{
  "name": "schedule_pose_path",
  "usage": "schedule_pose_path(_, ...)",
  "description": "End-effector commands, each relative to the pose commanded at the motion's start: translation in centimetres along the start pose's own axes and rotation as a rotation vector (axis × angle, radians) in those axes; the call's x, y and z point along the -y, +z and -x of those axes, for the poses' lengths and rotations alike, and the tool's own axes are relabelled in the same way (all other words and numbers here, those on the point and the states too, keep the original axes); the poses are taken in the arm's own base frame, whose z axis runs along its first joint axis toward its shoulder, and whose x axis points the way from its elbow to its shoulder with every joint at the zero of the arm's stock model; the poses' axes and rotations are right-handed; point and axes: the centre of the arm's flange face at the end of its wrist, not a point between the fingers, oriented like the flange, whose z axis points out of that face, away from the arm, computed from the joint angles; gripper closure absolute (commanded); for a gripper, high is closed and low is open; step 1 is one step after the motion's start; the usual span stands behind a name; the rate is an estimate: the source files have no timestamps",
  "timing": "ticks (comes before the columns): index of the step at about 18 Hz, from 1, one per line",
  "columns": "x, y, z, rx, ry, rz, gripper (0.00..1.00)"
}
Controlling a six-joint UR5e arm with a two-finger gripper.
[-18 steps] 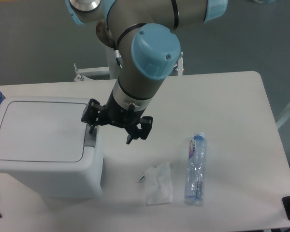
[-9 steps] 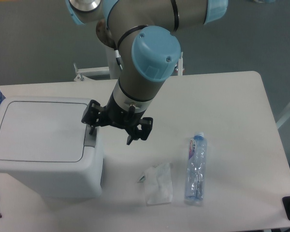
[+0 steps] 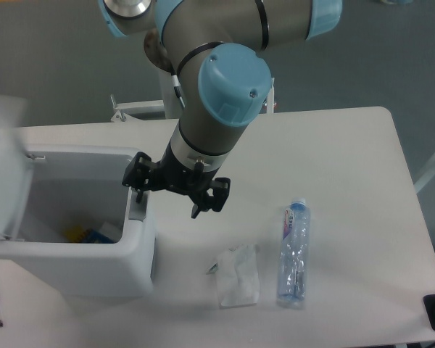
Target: Open the trash can
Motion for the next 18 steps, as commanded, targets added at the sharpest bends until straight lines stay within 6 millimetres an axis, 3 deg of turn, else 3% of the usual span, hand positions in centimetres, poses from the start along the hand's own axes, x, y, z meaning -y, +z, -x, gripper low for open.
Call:
schedule_pose_path(5,0.0,-0.2,-0.1,0.001,0.003,-0.003,0.0)
schedule_pose_path(9,-0.5,-2.0,-0.1,0.014,0.004,-0.03,0.0)
schedule_pose_path(12,-1.5,-4.6,2.4,0.039,-0.022,-0.078,0.0)
schedule_pose_path(18,-1.8,-6.2,7.2,0.102,-0.044,-0.172,0.0)
